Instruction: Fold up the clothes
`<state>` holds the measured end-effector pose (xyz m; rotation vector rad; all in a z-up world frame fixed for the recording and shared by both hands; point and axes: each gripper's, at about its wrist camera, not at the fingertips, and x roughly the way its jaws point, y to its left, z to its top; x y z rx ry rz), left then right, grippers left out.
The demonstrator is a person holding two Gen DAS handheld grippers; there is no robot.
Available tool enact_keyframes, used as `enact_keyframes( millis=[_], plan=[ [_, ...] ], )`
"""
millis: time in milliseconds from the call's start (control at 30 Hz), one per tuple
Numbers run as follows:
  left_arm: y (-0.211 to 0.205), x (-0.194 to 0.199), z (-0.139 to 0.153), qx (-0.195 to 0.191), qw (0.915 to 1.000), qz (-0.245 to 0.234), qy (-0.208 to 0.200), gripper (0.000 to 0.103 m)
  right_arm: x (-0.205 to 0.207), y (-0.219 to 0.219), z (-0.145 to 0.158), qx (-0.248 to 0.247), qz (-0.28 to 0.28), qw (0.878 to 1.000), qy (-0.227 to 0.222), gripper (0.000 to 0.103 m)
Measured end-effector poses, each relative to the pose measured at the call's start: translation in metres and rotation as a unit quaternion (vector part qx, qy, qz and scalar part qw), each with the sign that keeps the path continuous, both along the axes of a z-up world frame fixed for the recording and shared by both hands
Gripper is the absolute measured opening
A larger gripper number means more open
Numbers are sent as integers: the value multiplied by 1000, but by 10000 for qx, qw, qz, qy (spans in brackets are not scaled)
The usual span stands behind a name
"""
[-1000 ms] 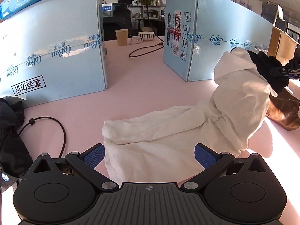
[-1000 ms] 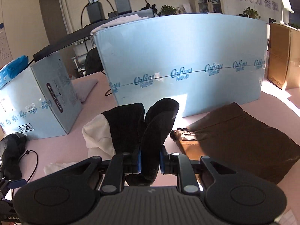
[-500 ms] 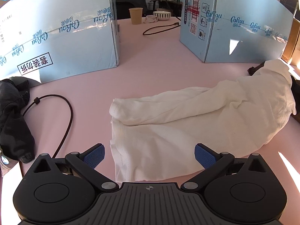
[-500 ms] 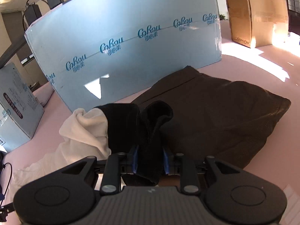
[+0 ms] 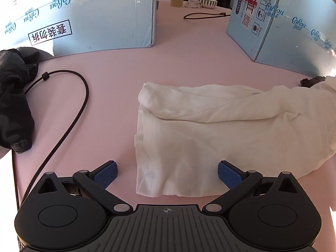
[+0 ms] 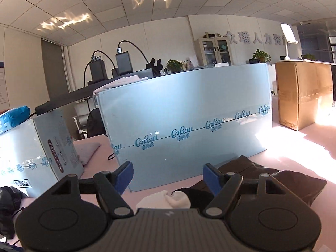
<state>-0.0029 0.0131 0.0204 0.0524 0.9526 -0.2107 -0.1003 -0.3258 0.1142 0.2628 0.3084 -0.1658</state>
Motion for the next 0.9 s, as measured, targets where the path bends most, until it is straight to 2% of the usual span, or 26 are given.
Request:
enact_keyframes(
  millis=[67, 167, 200, 233, 267, 333, 367, 433, 533, 800, 900],
  plan=[
    [-4, 2, -1, 34, 10000, -63, -44, 102, 0, 8, 0, 40, 87, 9999, 63, 75],
    [-12, 0, 0, 110, 9996, -195, -184, 93, 1, 15, -2, 188, 204, 9995, 159, 75],
    [-14, -2, 1, 118, 9994, -243, -214, 87, 2, 16, -3, 208, 217, 9994, 171, 75],
    [-16, -4, 2, 100, 9992, -314, -247, 75, 1, 19, -3, 218, 244, 9993, 188, 75],
    [-19, -6, 4, 89, 9988, -399, -271, 69, 2, 21, -4, 224, 274, 9992, 208, 75],
    [-25, -9, 6, 62, 9982, -527, -280, 45, 3, 22, -5, 258, 323, 9989, 234, 75],
    [-27, -10, 7, 44, 9981, -557, -267, 41, 3, 23, -6, 282, 341, 9987, 242, 75],
    [-30, -9, 9, -39, 9981, -567, -219, 26, 4, 24, -6, 330, 387, 9984, 256, 75],
    [-29, -9, 10, -219, 9982, -538, -130, 13, 3, 27, -7, 316, 421, 9982, 285, 75],
    [-1, -7, 11, -584, 9980, -220, 70, 11, 5, 24, -10, 371, 479, 9973, 426, 75],
    [12, -10, 12, -497, 9986, -164, 98, 10, 8, 28, -11, 323, 523, 9968, 504, 75]
  ],
)
